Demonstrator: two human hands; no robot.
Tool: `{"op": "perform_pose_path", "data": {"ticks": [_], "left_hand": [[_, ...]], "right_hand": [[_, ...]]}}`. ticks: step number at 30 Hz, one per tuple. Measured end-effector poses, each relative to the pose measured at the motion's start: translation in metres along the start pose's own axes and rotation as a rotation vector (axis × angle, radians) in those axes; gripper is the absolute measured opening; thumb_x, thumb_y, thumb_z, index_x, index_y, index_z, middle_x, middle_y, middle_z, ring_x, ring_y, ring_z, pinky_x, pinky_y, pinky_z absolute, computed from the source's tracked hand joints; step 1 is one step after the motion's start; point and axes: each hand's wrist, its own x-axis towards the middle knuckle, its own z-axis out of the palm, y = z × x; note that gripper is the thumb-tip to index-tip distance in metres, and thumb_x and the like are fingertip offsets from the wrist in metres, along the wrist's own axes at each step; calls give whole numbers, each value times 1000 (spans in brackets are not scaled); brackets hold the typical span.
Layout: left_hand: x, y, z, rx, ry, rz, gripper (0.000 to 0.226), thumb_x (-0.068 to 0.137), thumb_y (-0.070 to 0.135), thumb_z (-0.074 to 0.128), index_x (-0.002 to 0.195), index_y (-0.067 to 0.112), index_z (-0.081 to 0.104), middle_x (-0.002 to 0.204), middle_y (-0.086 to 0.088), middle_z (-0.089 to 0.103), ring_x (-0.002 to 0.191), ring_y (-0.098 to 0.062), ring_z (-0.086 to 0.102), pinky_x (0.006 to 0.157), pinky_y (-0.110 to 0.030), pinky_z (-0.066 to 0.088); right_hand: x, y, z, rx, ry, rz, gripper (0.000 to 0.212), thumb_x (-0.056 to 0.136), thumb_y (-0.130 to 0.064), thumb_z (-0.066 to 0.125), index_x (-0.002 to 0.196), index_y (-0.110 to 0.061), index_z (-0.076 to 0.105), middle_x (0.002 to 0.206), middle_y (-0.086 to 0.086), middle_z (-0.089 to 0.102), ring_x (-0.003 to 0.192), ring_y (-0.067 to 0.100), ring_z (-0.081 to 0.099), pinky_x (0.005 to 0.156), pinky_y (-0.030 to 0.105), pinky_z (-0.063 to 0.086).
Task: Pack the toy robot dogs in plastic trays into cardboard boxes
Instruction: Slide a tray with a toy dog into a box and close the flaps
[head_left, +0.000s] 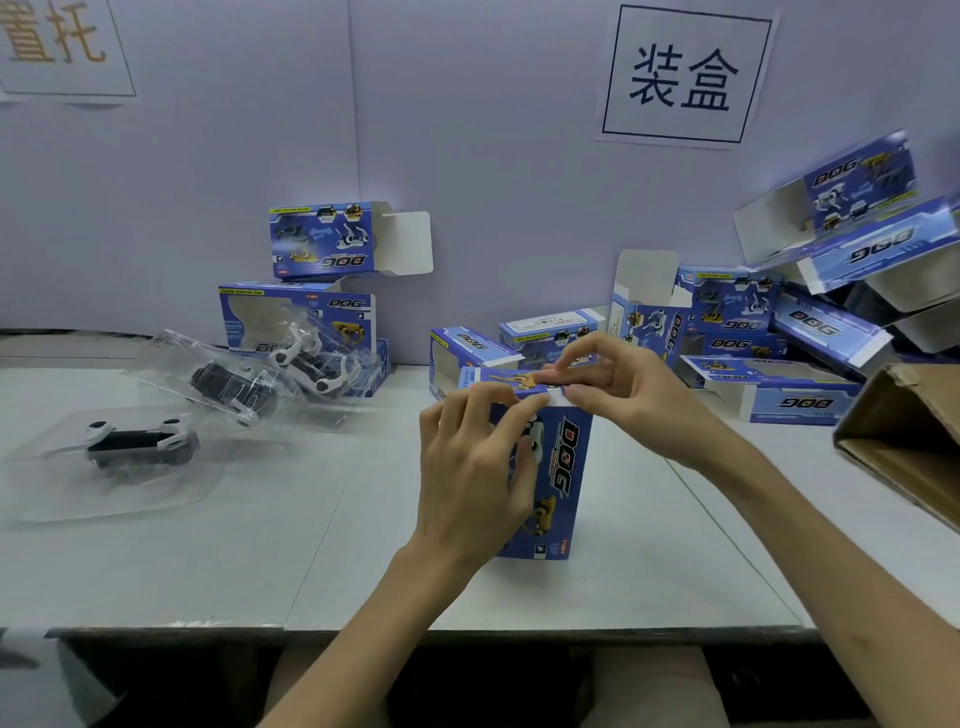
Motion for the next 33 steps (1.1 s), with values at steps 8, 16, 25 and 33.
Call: {"op": "perform_pose_path", "data": {"ticks": [8, 16, 25, 33], "left_hand": [[0, 7, 5, -115, -19, -103, 37, 79, 21, 65, 115, 22, 67, 117, 3, 53, 116, -22, 46, 96, -42, 37], [-2, 7, 5, -162, -24, -130, 34, 81, 21, 66, 115, 21, 68, 117, -1, 56, 116, -22, 45, 96, -43, 39], [4, 9, 10, -164, 21, -144, 24, 82, 19, 68, 105, 20, 70, 108, 0, 57, 107, -23, 55, 96, -41, 37], [9, -27, -5, -386, 26, -217, 11, 88, 17, 70, 99, 15, 73, 106, 5, 65, 104, -15, 60, 89, -37, 48]], "right_hand": [[-4, 6, 12, -60, 219, -71, 7, 89, -3, 70, 95, -6, 71, 105, 3, 76, 101, 9, 72, 88, 30, 59], [-13, 5, 21, -101, 246, -85, 9, 92, -7, 67, 91, -15, 70, 107, -5, 74, 107, 1, 68, 97, 27, 54], [-21, 11, 20, -132, 191, -83, 11, 91, -10, 70, 93, -21, 68, 117, -13, 72, 116, 0, 62, 103, 26, 44], [-22, 18, 27, -70, 250, -101, 22, 91, -7, 69, 92, -29, 66, 118, -13, 71, 117, 1, 61, 92, 18, 50]]}}
